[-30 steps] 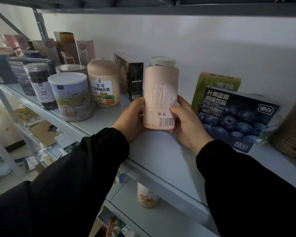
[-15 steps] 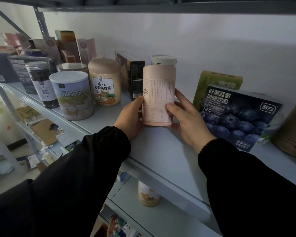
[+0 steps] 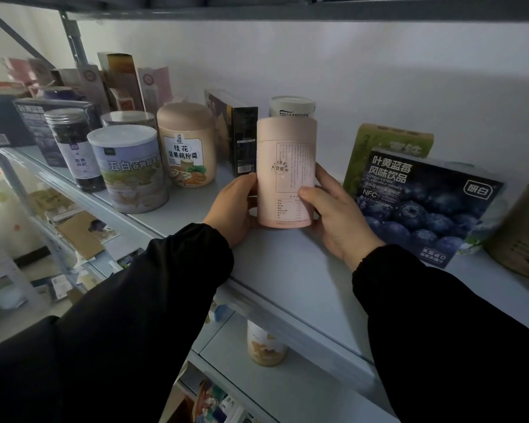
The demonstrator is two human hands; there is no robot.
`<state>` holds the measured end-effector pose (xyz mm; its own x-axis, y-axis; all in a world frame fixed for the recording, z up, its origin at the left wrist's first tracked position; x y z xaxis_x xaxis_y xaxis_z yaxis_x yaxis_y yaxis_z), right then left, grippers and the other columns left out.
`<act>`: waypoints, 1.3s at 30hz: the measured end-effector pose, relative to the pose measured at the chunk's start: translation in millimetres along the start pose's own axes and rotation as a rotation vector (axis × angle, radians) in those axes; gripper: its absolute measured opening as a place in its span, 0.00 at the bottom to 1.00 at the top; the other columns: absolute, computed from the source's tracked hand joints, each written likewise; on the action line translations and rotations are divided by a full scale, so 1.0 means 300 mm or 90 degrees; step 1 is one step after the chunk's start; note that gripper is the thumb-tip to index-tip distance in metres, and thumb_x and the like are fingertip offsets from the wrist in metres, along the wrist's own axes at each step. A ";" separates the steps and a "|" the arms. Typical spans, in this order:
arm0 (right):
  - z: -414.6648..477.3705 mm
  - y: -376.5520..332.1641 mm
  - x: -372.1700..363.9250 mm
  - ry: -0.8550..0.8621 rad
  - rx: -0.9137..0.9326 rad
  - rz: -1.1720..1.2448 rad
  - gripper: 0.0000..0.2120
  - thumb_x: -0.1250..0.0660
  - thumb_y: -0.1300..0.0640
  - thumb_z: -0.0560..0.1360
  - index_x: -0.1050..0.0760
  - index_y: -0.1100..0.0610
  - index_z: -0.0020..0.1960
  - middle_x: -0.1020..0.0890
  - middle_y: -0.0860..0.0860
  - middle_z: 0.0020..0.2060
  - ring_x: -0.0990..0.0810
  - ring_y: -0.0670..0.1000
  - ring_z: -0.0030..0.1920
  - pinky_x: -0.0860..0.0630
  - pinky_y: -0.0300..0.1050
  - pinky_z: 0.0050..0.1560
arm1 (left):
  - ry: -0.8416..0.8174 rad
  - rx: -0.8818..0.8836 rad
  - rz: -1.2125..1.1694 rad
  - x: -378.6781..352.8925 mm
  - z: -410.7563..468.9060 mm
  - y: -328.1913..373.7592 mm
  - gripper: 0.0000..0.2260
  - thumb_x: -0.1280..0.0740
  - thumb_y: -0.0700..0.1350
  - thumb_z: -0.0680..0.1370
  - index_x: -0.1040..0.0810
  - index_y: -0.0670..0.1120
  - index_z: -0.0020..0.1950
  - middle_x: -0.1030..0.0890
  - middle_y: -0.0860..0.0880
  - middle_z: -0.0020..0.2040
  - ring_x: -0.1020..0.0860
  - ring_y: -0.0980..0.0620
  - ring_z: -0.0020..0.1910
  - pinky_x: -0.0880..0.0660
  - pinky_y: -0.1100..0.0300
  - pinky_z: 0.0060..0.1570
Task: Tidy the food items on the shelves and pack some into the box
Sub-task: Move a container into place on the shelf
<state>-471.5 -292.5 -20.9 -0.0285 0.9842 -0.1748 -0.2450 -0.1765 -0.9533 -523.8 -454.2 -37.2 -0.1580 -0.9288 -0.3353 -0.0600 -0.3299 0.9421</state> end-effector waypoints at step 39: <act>-0.150 -0.057 0.028 0.049 0.002 -0.322 0.51 0.13 0.46 0.55 0.33 0.48 0.73 0.17 0.50 0.64 0.18 0.51 0.65 0.21 0.60 0.66 | -0.106 -0.123 0.237 -0.051 -0.077 0.040 0.13 0.39 0.41 0.84 0.17 0.51 0.45 0.14 0.50 0.44 0.17 0.55 0.43 0.21 0.58 0.49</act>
<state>-423.8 -281.9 -17.0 0.1653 0.9425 0.2905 -0.2129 0.3217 -0.9226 -499.4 -447.9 -20.6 -0.2910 -0.9557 0.0449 0.2133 -0.0190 0.9768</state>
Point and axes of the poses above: each hand's wrist, its own z-axis towards the middle knuckle, its own x-axis out of the back of the hand, y = z × x, the point moved 6 cm from there along z, towards the middle knuckle
